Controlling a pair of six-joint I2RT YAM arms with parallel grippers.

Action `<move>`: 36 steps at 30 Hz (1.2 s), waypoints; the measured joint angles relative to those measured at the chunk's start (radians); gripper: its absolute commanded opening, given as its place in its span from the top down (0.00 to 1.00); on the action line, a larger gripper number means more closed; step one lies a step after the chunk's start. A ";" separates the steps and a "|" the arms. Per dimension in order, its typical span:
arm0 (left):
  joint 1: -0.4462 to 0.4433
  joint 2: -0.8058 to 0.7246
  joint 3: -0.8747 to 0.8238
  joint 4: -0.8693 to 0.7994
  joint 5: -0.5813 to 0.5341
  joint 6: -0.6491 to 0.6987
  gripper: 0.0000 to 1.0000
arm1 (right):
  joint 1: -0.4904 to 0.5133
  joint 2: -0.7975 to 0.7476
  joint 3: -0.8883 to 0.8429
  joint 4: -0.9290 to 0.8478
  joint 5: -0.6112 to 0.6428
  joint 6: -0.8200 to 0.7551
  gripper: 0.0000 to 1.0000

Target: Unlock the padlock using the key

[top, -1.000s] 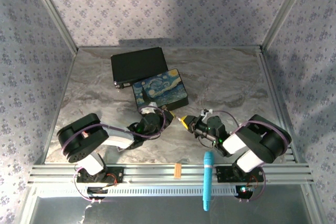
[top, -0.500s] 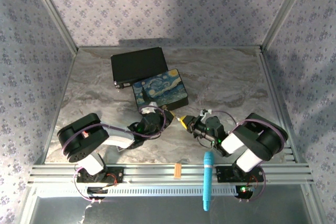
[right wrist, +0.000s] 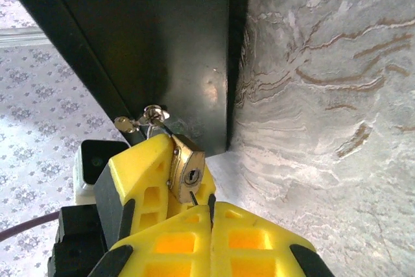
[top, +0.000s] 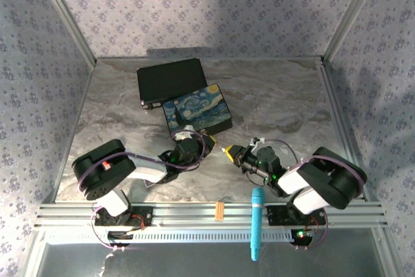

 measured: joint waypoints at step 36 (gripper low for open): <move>0.000 0.012 0.024 -0.003 -0.010 -0.033 0.88 | -0.018 -0.005 0.043 -0.077 0.001 0.000 1.00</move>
